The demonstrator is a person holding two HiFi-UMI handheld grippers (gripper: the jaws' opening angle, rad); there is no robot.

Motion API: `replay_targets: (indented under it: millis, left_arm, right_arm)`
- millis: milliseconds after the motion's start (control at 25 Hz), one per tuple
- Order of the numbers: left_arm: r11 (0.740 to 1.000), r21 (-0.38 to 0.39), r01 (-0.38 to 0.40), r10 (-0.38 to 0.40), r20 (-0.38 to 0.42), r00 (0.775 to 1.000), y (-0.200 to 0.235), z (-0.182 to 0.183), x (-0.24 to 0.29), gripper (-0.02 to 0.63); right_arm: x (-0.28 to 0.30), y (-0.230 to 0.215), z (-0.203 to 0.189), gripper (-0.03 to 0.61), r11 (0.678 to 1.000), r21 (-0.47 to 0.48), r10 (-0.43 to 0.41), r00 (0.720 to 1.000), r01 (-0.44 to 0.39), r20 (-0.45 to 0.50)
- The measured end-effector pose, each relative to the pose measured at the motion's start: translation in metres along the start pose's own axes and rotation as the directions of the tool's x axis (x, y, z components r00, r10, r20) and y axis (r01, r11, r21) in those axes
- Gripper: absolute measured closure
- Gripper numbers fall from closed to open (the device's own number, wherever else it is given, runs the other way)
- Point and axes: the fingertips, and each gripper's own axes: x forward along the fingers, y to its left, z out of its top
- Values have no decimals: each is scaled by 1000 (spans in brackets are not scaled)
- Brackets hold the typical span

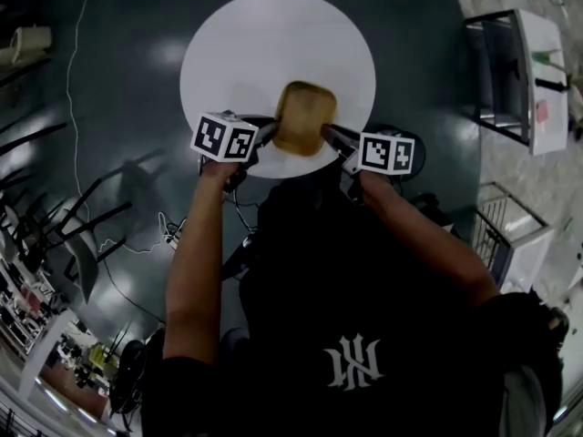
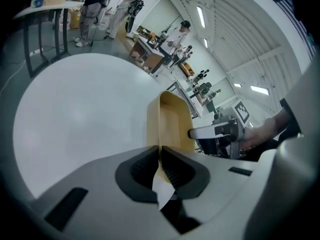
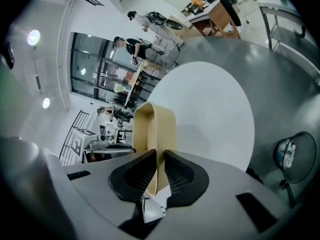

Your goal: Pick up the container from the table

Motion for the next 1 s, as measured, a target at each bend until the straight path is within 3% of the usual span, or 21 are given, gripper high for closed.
replay_targets:
  millis: [240, 440, 560, 680, 1000]
  left_arm:
    - [995, 84, -49, 34, 176, 984, -17, 64, -58, 591]
    - [983, 131, -131, 72, 382, 921, -55, 110, -120, 592]
    - [966, 171, -194, 82, 508, 857, -77, 148, -165, 592]
    - [942, 214, -257, 74, 618, 783, -102, 182, -211, 592]
    - [857, 303, -417, -3, 812, 584, -185, 212, -325, 594]
  right_arm:
    - [-15, 65, 69, 503, 983, -167, 92, 990, -73, 110]
    - [-50, 133, 112, 503, 925, -363, 184, 966, -108, 182]
    - [-68, 185, 151, 503, 854, -507, 264, 939, -121, 221]
    - [-90, 241, 184, 505, 746, -657, 344, 907, -108, 242]
    - [-164, 371, 202, 507, 493, -870, 515, 811, -16, 277]
